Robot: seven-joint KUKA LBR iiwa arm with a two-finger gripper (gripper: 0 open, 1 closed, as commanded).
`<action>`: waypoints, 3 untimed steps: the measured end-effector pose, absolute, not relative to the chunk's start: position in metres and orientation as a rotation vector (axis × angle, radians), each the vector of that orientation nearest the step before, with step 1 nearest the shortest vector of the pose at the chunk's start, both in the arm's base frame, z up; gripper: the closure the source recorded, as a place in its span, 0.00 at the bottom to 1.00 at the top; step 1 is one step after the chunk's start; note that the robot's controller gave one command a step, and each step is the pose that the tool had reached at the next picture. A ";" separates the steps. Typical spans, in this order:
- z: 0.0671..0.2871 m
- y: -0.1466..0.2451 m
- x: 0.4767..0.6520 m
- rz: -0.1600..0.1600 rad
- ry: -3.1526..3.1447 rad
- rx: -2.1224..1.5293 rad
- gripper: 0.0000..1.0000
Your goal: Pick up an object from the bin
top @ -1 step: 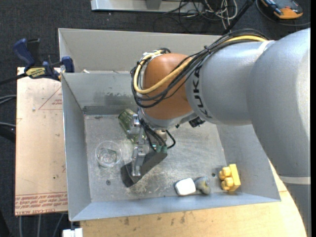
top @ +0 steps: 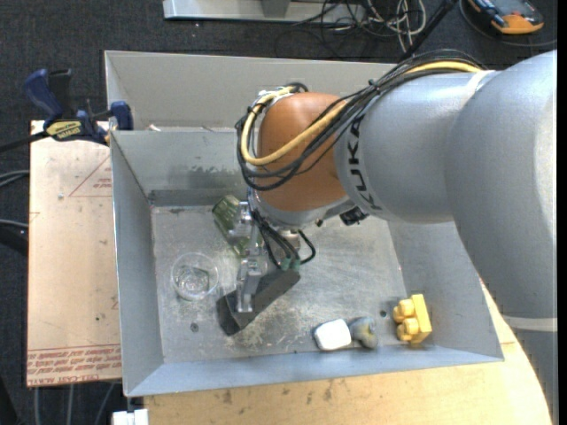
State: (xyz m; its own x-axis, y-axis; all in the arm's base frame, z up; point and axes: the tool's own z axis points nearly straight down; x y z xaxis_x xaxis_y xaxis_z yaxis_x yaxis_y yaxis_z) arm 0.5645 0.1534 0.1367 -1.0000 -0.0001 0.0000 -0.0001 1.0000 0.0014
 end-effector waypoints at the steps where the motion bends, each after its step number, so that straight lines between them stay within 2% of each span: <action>1: 0.137 0.141 0.553 -0.003 -3.123 0.347 0.00; 2: 0.140 0.125 0.545 -0.002 -3.104 0.487 0.00; 3: 0.118 0.129 0.541 -0.002 -3.049 0.761 0.00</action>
Offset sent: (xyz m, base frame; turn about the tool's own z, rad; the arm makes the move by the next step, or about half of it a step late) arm -0.0219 -0.0317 0.0047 -0.3026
